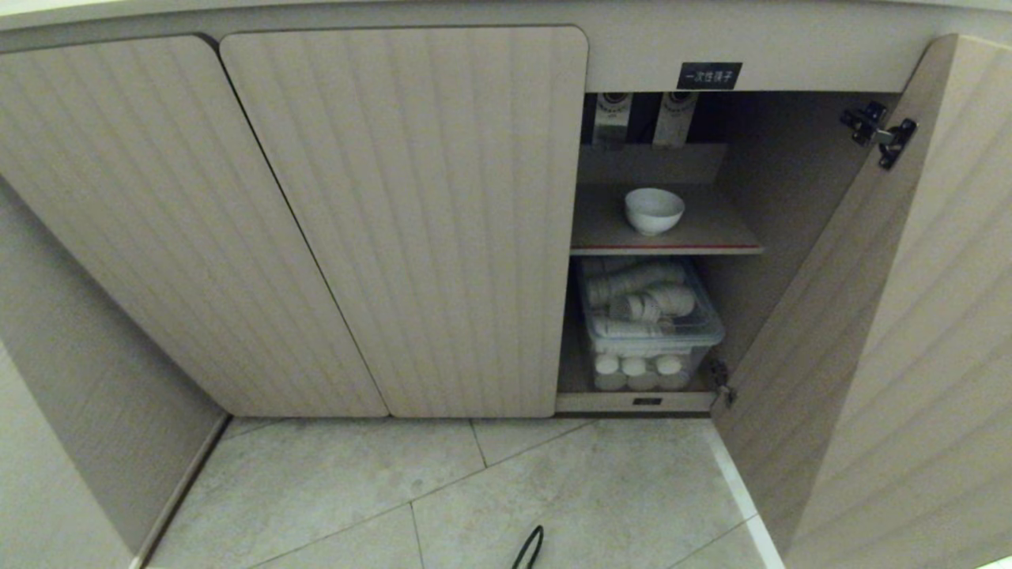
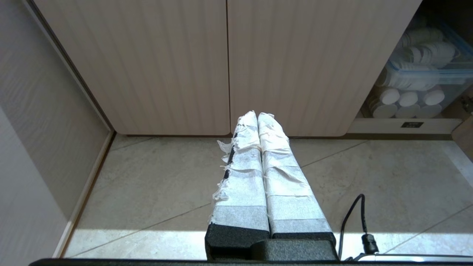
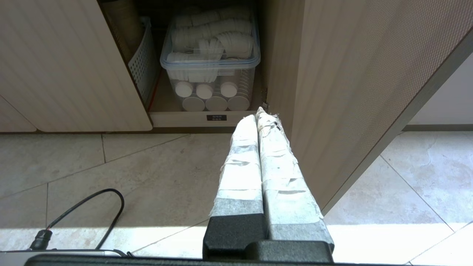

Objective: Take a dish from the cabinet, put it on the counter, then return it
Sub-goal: Close the cabinet door

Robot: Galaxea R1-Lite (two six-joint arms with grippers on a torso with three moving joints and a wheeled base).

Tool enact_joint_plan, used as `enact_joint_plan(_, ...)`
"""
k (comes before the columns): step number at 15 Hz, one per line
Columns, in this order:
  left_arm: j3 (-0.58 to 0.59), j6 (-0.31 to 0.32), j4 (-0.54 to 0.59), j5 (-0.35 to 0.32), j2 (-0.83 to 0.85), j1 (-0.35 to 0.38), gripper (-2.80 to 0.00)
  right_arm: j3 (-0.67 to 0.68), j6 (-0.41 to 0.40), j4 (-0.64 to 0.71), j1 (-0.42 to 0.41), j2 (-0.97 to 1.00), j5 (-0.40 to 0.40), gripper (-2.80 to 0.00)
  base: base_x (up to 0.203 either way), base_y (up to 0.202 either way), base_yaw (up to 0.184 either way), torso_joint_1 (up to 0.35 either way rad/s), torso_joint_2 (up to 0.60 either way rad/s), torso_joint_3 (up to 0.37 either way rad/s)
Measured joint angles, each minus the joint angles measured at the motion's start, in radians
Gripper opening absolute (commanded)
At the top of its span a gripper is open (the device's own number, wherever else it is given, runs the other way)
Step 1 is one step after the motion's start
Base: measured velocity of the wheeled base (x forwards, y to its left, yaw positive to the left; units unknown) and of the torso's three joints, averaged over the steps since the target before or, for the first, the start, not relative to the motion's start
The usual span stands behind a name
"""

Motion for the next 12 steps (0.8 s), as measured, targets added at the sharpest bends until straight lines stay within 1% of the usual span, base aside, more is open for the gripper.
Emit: enact_joint_plan(12, -0.001, 0.001, 0.0, 0.001, 0.0, 0.0, -2.8, 0.0, 0.0, 0.0, 0.0, 0.0, 0.001, -2.8, 0.0, 0.0, 0.0, 0.0, 0.0, 0.0)
